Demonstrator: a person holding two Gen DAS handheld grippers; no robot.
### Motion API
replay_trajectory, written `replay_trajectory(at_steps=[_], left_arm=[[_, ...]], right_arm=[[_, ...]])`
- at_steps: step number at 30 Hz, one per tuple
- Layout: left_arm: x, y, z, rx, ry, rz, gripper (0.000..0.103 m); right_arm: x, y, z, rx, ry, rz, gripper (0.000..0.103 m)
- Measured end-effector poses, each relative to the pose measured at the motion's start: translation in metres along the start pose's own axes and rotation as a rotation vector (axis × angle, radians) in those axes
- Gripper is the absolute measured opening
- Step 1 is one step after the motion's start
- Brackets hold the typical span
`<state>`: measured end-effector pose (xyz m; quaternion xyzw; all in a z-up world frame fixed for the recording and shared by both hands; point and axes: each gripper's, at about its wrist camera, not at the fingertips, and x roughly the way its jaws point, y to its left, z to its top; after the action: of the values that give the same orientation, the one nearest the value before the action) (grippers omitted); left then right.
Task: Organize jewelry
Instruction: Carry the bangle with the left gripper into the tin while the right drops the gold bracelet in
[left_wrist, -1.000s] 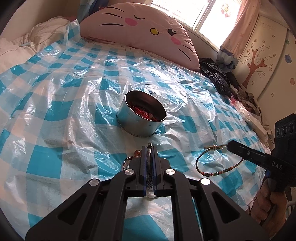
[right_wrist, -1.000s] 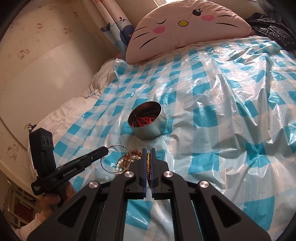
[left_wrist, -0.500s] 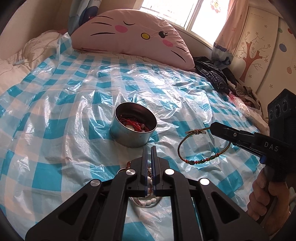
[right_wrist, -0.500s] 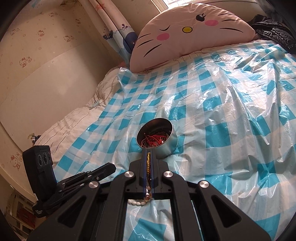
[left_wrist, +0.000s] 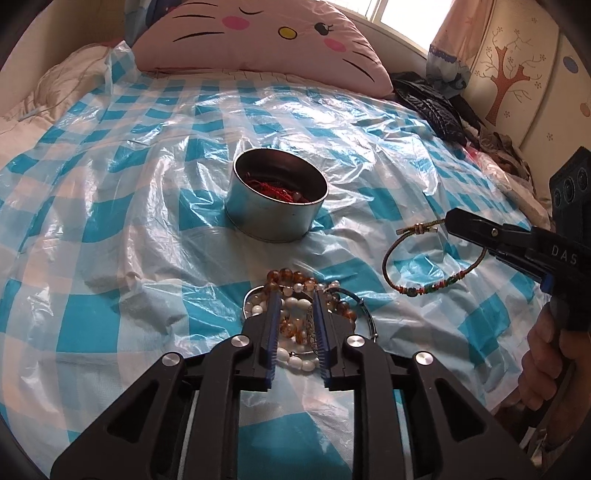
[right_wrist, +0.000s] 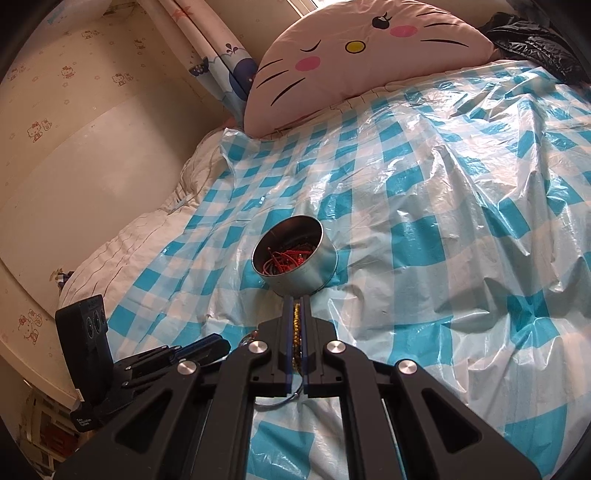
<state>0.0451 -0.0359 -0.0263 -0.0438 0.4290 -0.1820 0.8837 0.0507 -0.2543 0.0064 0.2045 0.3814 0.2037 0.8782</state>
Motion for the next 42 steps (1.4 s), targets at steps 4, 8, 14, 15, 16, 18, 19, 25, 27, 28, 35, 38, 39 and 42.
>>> replay_trajectory(at_steps=[4, 8, 14, 15, 16, 18, 19, 25, 27, 28, 35, 38, 39, 42], left_arm=[[0.013, -0.022, 0.000, 0.101, 0.037, 0.064, 0.029], [0.031, -0.030, -0.004, 0.128, 0.080, 0.122, 0.021], [0.023, -0.030, -0.002, 0.107, 0.065, 0.064, 0.004], [0.019, -0.025, 0.000, 0.075, 0.050, 0.047, 0.004], [0.015, -0.020, 0.003, 0.040, 0.034, 0.026, 0.004], [0.008, -0.010, 0.011, -0.012, 0.004, 0.013, 0.004], [0.005, -0.006, 0.016, -0.023, -0.012, 0.021, 0.004], [0.009, 0.010, 0.054, -0.069, -0.065, 0.059, 0.004], [0.019, 0.013, 0.067, -0.081, -0.065, 0.064, 0.005], [0.024, 0.015, 0.073, -0.083, -0.064, 0.068, 0.005], [0.066, 0.018, 0.112, -0.095, -0.061, 0.116, 0.005], [0.076, 0.025, 0.120, -0.122, -0.043, 0.106, 0.008], [0.075, 0.028, 0.120, -0.128, -0.046, 0.109, 0.010], [0.062, 0.038, 0.110, -0.142, -0.061, 0.119, 0.015]], right_arm=[[-0.003, -0.006, -0.001, 0.013, -0.003, 0.003, 0.004], [-0.006, -0.009, -0.001, 0.013, -0.004, 0.008, 0.004], [-0.009, -0.014, 0.000, 0.025, -0.005, 0.014, 0.004], [-0.010, -0.015, 0.000, 0.030, -0.008, 0.018, 0.004], [-0.011, -0.015, 0.001, 0.034, -0.014, 0.023, 0.004], [-0.012, -0.014, 0.004, 0.036, -0.025, 0.031, 0.004], [-0.012, -0.013, 0.007, 0.036, -0.030, 0.035, 0.004], [-0.003, 0.003, 0.031, 0.019, -0.073, 0.052, 0.004], [0.002, 0.009, 0.039, 0.011, -0.089, 0.055, 0.004], [0.005, 0.012, 0.044, 0.006, -0.096, 0.056, 0.004], [0.031, 0.020, 0.072, -0.015, -0.127, 0.020, 0.004], [0.050, 0.020, 0.081, -0.006, -0.118, 0.025, 0.004], [0.057, 0.020, 0.082, -0.005, -0.111, 0.029, 0.004], [0.078, 0.022, 0.082, 0.018, -0.086, 0.070, 0.004]])
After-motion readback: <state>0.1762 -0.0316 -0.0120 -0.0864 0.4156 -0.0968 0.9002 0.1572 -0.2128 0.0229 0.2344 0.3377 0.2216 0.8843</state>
